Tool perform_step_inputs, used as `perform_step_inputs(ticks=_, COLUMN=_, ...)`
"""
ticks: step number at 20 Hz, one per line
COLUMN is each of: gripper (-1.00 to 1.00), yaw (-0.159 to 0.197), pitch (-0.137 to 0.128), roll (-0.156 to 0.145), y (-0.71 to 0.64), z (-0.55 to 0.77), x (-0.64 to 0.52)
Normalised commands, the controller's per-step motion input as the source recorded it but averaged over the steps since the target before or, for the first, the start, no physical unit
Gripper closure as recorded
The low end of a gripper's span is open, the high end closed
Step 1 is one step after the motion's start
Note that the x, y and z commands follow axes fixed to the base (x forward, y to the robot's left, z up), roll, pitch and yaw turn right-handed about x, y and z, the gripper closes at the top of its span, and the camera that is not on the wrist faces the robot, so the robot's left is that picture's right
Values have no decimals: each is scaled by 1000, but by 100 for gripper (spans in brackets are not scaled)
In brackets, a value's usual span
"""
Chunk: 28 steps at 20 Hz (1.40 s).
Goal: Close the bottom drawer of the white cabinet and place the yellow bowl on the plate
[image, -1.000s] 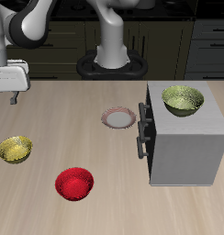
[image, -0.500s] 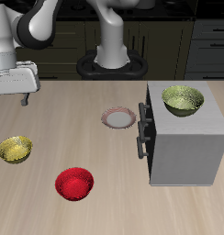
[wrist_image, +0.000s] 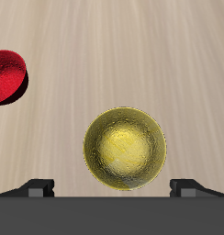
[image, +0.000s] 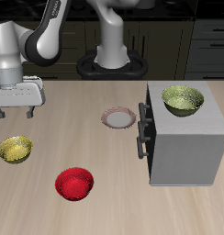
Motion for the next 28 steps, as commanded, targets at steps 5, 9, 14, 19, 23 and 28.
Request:
perform_step_inputs(ticks=5, gripper=-100, yaw=24, pitch=7, roll=-52, y=-144, z=-209, x=-44)
perform_step_inputs(ticks=9, gripper=-100, yaw=-13, pitch=22, roll=12, y=126, z=-214, x=-23)
perform_step_inputs(ticks=14, gripper=-100, yaw=-10, pitch=1, roll=44, y=264, z=-103, x=21)
perform_step_inputs(ticks=19, gripper=-100, yaw=-16, pitch=28, roll=23, y=120, z=-218, x=29)
perform_step_inputs(ticks=23, gripper=-100, yaw=22, pitch=22, roll=10, y=41, z=-296, x=9)
perform_step_inputs(ticks=28, gripper=-100, yaw=6, pitch=26, roll=-7, y=-7, z=-212, x=11)
